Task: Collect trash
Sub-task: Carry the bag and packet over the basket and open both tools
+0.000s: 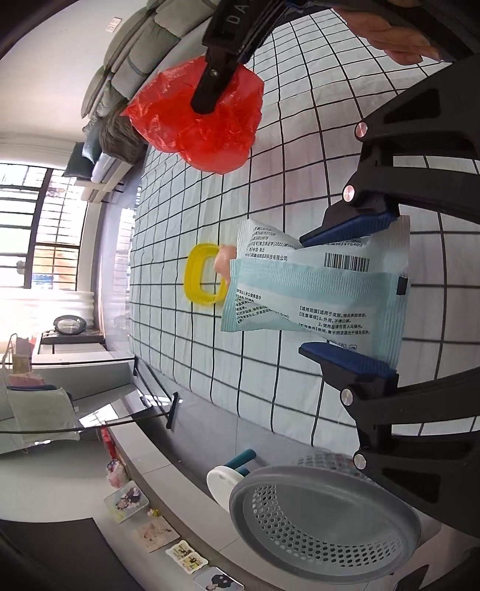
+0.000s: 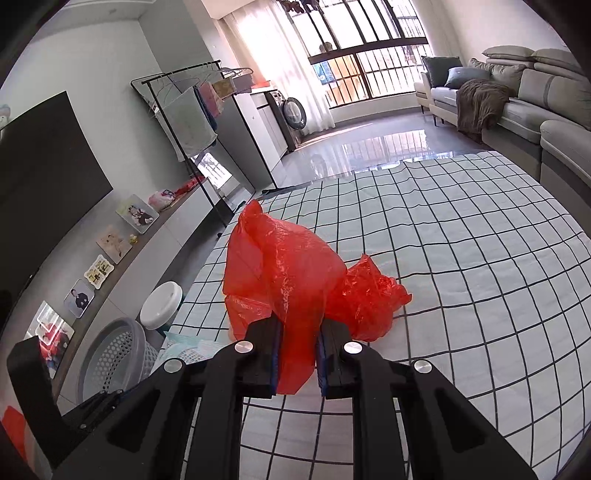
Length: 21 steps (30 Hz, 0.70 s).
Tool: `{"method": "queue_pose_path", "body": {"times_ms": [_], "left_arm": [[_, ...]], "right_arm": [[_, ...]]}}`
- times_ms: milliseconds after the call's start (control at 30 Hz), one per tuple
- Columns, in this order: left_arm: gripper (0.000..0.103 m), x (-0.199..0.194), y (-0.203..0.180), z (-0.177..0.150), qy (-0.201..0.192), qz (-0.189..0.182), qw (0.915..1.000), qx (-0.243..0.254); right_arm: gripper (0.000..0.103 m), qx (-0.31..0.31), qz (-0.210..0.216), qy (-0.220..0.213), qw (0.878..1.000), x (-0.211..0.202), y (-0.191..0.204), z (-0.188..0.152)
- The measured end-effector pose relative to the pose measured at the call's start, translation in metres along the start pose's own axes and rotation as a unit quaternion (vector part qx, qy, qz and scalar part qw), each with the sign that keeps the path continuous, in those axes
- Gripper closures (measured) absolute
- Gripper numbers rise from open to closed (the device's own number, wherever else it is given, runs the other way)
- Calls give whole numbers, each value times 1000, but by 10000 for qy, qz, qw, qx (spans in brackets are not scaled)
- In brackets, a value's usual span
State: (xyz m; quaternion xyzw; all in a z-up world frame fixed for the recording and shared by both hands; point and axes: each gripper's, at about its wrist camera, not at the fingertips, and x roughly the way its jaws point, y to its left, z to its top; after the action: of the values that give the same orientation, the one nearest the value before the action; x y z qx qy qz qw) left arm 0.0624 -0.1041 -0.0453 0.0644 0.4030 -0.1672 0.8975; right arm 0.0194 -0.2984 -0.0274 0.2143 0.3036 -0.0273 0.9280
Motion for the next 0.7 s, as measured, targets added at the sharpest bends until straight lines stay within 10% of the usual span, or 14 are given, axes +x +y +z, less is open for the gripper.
{"method": "queue_pose_path", "body": {"times_ms": [700], "left_arm": [[51,-68,126,-21,-386,925,9934,-566]], "right_arm": [[88,-841,756,375,9929,30,139,-41]]}}
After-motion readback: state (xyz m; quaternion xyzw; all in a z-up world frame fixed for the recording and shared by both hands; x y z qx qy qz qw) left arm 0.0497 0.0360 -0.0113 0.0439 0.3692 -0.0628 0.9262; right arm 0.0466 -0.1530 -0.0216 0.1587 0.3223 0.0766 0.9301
